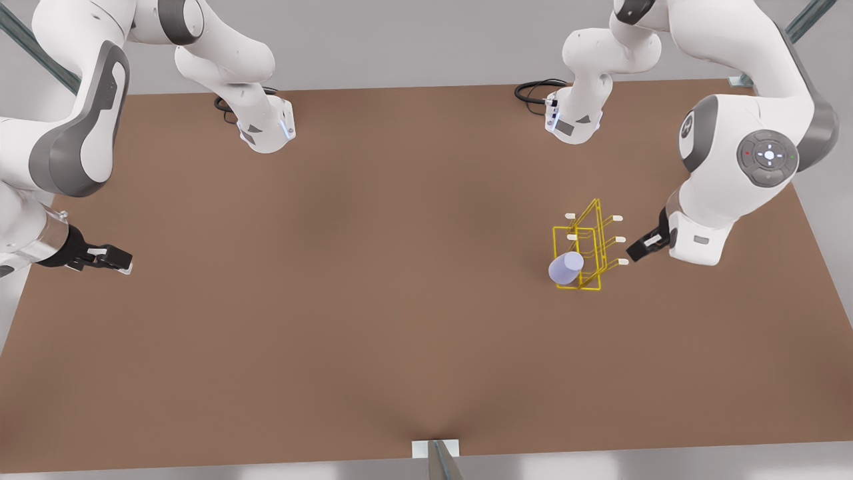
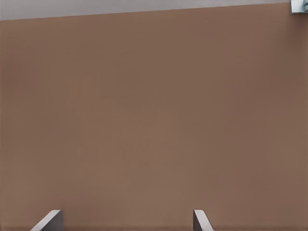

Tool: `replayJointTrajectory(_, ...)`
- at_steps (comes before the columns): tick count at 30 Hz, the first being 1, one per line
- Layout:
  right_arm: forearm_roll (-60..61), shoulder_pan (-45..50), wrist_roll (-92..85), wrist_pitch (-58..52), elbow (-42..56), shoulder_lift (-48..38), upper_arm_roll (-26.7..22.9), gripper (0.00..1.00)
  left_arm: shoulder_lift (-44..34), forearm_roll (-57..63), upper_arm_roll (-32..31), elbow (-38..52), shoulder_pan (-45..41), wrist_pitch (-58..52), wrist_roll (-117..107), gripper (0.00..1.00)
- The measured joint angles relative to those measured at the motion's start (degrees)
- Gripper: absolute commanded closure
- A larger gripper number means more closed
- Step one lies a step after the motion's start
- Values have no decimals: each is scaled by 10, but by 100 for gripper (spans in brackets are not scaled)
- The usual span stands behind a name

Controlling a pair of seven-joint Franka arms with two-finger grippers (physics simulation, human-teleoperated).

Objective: Place the cup on the cup holder

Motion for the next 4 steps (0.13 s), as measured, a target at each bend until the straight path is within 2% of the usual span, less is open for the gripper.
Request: replayJointTrajectory(4, 0, 1, 0, 0, 0, 0, 0, 0, 0, 0, 0, -2, 0, 3, 74, 0)
